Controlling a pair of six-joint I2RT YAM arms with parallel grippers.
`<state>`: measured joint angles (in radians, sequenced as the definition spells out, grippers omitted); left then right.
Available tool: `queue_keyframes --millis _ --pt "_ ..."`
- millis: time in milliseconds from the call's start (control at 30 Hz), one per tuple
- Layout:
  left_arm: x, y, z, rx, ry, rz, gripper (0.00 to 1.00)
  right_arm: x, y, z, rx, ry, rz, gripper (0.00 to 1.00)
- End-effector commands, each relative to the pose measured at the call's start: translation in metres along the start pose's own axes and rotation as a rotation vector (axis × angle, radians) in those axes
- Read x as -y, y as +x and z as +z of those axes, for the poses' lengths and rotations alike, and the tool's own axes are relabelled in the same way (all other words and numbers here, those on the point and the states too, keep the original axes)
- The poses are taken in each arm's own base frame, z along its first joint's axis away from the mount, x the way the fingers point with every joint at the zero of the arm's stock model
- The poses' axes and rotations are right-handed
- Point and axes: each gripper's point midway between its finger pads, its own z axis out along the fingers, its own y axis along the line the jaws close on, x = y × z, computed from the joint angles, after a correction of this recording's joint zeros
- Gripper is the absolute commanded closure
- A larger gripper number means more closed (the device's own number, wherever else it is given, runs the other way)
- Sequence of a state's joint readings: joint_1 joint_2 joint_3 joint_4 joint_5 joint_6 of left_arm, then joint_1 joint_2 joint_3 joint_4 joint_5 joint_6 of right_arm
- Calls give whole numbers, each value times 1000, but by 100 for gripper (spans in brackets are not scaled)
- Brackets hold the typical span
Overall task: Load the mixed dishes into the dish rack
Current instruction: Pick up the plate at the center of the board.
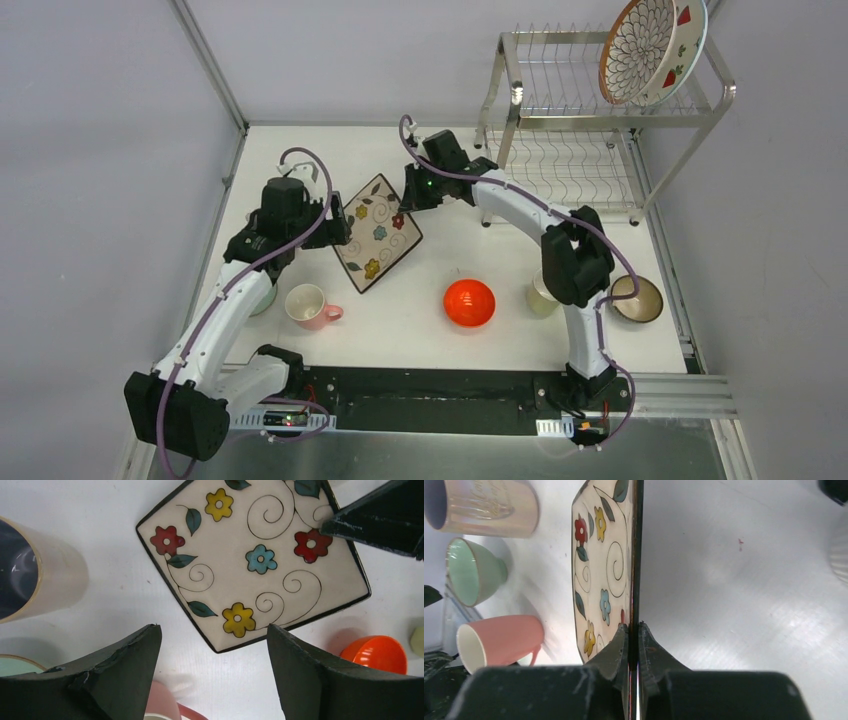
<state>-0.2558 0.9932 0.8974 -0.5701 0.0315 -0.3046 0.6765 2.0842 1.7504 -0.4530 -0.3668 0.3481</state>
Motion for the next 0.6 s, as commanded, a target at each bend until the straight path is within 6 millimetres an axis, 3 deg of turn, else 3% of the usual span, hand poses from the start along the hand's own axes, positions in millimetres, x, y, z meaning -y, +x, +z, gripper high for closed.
queue_keyframes --millis 0,233,333,467,567 --pt "26 -35 -10 50 75 -130 20 -24 -40 -52 128 77 -155 100" --pt "47 -71 -7 61 153 -233 19 -41 -47 -88 175 155 -281 100" --pt "51 -79 3 50 171 -231 22 -51 -47 -102 194 149 -302 100" --pt "52 -67 20 -33 203 -253 32 -57 -45 -116 217 146 -273 100" --pt "45 -38 36 -127 181 -276 37 -55 -40 -124 218 163 -247 100"
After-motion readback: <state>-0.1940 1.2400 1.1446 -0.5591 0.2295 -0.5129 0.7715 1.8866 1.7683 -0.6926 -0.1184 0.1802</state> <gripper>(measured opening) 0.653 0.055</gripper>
